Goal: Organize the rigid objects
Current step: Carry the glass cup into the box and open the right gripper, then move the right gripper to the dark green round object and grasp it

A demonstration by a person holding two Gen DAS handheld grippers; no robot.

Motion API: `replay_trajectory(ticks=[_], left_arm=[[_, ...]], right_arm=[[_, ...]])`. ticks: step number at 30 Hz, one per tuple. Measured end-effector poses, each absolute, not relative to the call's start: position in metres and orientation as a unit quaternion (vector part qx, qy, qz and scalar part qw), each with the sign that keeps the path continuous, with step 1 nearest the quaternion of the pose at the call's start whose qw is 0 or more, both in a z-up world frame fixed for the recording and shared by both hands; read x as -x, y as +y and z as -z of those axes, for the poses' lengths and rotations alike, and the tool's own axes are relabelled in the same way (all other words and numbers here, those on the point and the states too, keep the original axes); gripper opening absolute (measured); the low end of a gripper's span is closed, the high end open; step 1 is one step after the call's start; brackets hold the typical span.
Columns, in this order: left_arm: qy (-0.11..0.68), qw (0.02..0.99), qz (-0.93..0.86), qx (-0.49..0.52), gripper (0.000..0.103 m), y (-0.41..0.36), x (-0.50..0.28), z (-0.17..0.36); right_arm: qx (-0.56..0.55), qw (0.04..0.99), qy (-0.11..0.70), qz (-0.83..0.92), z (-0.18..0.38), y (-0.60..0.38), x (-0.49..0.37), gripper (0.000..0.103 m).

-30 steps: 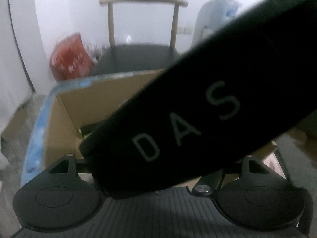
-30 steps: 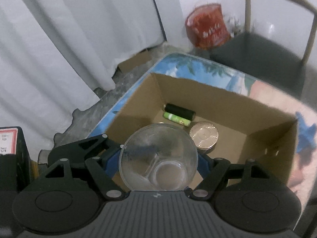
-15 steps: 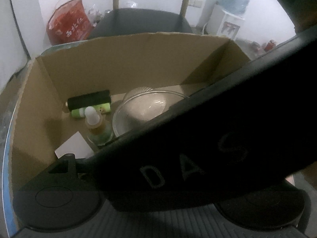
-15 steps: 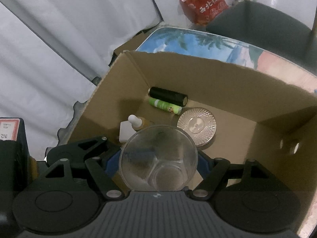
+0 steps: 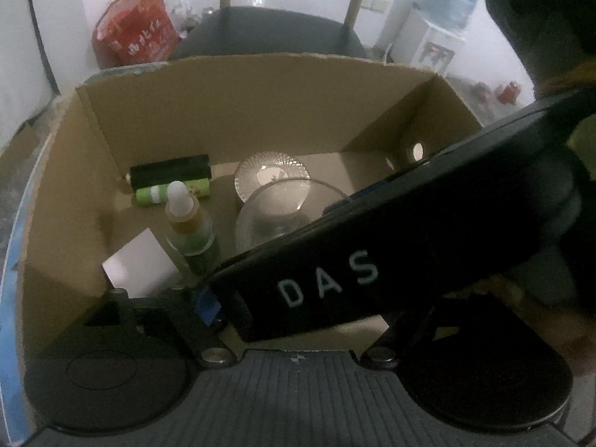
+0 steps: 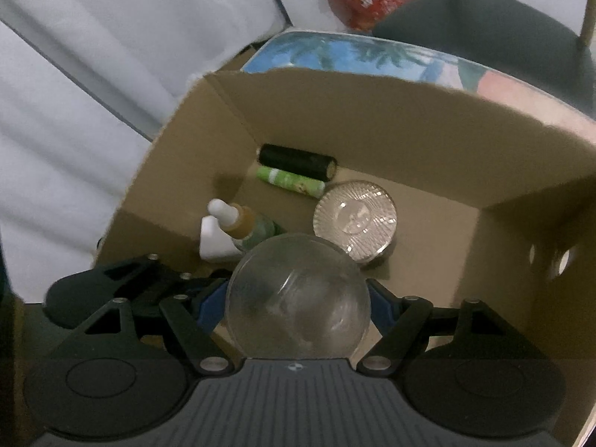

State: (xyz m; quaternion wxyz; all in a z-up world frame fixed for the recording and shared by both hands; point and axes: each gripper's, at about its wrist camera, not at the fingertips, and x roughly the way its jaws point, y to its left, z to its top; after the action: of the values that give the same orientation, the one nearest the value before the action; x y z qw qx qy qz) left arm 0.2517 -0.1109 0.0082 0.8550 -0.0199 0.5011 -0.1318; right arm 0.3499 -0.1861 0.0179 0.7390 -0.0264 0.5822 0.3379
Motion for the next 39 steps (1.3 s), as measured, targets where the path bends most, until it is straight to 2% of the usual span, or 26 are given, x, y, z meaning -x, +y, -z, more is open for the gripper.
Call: replay_trajectory(ticks=[7,13,20,24,30,39], left_arm=[[0.473,0.871,0.133,0.02,0.09,-0.108,-0.241,-0.016],[0.421,0.897,0.137,0.006,0.092,-0.106,-0.204,-0.041],[0.323,0.938,0.12,-0.021,0.096,-0.092,-0.119,-0.072],[0.281,0.953,0.106,-0.033,0.099,-0.073,-0.07,-0.07],[0.296,0.952,0.065,-0.04,0.099,-0.057,-0.039,-0.047],[0.346,0.936,0.025,-0.065,0.099,-0.052,-0.071,0.008]], right_arm=[[0.022,0.746,0.578,-0.331,-0.027,-0.195,-0.344,0.08],[-0.007,0.765,0.548,-0.337,-0.058,-0.215,-0.33,0.08],[-0.07,0.798,0.462,-0.38,-0.118,-0.258,-0.267,0.08],[-0.072,0.815,0.405,-0.408,-0.137,-0.275,-0.213,0.08],[-0.044,0.815,0.392,-0.425,-0.114,-0.265,-0.156,0.081],[0.01,0.792,0.426,-0.437,-0.051,-0.198,-0.138,0.081]])
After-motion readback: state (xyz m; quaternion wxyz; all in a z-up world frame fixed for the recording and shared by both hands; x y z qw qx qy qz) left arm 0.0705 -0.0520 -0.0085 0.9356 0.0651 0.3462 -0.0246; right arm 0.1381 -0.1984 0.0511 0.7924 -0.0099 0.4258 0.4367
